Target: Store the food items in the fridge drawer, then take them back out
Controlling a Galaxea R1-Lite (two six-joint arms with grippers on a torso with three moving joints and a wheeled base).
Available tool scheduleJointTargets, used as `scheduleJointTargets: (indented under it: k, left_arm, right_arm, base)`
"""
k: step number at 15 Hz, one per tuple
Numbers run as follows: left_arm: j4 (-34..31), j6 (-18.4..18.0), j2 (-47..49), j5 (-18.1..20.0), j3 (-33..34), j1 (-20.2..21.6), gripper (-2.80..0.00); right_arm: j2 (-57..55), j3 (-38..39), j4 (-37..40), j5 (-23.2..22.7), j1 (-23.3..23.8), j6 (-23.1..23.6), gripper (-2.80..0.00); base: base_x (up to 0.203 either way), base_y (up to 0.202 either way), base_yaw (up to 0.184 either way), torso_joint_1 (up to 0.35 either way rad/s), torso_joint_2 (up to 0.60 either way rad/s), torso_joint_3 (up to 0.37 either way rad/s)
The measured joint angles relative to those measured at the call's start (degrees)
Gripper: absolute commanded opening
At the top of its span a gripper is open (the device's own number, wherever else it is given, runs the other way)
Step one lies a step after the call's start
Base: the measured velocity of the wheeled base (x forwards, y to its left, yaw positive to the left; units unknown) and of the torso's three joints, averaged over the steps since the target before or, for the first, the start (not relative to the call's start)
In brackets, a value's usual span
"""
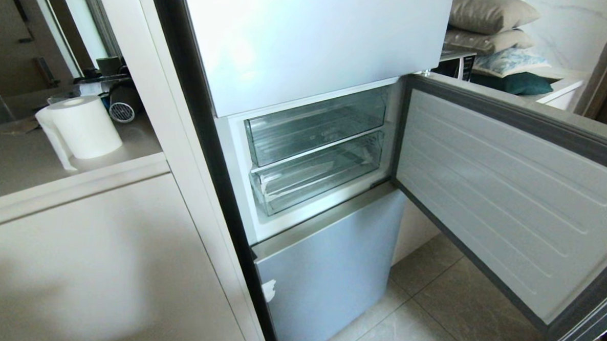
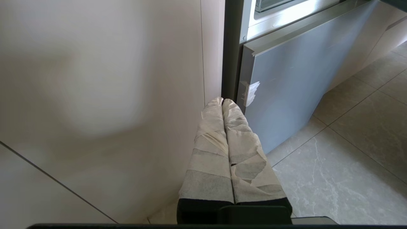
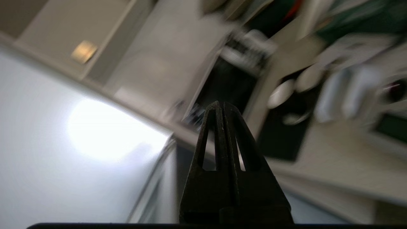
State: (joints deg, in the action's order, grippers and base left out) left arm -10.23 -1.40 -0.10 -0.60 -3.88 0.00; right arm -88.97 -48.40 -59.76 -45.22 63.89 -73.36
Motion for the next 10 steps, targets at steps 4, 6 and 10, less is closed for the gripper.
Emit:
scheduleJointTargets:
  k: [4,6,10]
  left_arm:
    - [0.0,0.0,0.0,0.0,0.0,0.0,-2.80]
    - [0.0,0.0,0.0,0.0,0.0,0.0,-2.80]
    - [0.0,0.0,0.0,0.0,0.0,0.0,-2.80]
  right_arm:
    - [0.3,1.9,19.4,31.0,-13.0,19.0,-2.80]
    - [1.1,4.8,23.3,40.3,-22.5,25.6,-2.80]
    - [2.0,8.4,24.6,45.2,-37.1,30.5,-2.80]
  base:
    - [0.000,0.000,0.000,0.000,0.00,0.000]
    - [0.000,0.000,0.000,0.000,0.00,0.000]
    - [0.000,0.000,0.000,0.000,0.00,0.000]
